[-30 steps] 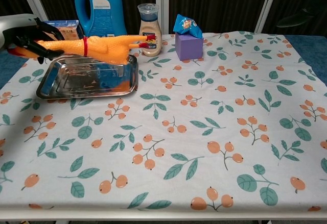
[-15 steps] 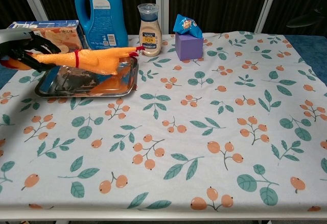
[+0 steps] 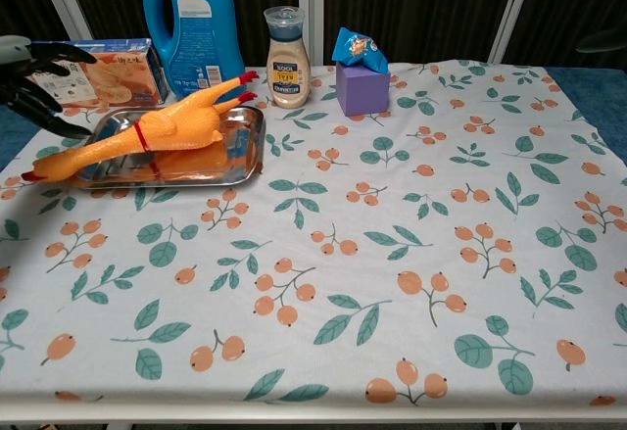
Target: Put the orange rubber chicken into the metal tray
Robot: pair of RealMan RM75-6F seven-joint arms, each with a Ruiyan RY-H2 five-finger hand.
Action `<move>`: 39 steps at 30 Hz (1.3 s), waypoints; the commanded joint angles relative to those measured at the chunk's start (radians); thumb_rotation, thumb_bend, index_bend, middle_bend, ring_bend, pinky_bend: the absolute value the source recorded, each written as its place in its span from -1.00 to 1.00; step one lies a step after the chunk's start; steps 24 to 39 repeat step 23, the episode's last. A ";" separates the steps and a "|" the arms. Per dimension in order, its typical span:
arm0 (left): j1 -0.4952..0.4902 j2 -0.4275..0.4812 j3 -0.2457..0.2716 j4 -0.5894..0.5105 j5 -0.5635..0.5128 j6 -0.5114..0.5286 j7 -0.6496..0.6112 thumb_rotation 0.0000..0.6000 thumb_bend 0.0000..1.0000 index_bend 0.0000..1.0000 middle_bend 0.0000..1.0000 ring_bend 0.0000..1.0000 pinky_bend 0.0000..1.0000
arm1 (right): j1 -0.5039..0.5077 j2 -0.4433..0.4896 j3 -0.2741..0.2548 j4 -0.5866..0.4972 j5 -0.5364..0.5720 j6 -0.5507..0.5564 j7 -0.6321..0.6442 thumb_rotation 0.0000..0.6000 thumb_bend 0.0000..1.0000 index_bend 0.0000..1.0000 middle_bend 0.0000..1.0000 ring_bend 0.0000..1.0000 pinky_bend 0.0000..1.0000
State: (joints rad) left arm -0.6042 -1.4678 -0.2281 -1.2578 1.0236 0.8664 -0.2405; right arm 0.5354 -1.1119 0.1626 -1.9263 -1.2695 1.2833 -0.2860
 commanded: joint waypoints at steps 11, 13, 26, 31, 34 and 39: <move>0.293 0.160 0.132 -0.207 0.186 0.476 0.160 1.00 -0.95 -0.65 -0.75 -0.82 -0.44 | -0.236 0.017 -0.153 0.205 -0.178 0.143 0.370 1.00 -0.37 -1.00 -0.83 -0.98 -0.91; 0.330 0.170 0.165 -0.219 0.223 0.516 0.169 1.00 -0.95 -0.65 -0.75 -0.82 -0.47 | -0.274 0.004 -0.172 0.244 -0.184 0.168 0.389 1.00 -0.39 -1.00 -0.85 -0.99 -0.92; 0.465 0.170 0.237 -0.294 0.329 0.681 0.222 1.00 -0.95 -0.65 -0.76 -0.82 -0.49 | -0.400 -0.058 -0.192 0.324 -0.197 0.272 0.461 1.00 -0.42 -1.00 -0.87 -1.00 -0.97; 0.465 0.170 0.237 -0.294 0.329 0.681 0.222 1.00 -0.95 -0.65 -0.76 -0.82 -0.49 | -0.400 -0.058 -0.192 0.324 -0.197 0.272 0.461 1.00 -0.42 -1.00 -0.87 -1.00 -0.97; 0.465 0.170 0.237 -0.294 0.329 0.681 0.222 1.00 -0.95 -0.65 -0.76 -0.82 -0.49 | -0.400 -0.058 -0.192 0.324 -0.197 0.272 0.461 1.00 -0.42 -1.00 -0.87 -1.00 -0.97; 0.465 0.170 0.237 -0.294 0.329 0.681 0.222 1.00 -0.95 -0.65 -0.76 -0.82 -0.49 | -0.400 -0.058 -0.192 0.324 -0.197 0.272 0.461 1.00 -0.42 -1.00 -0.87 -1.00 -0.97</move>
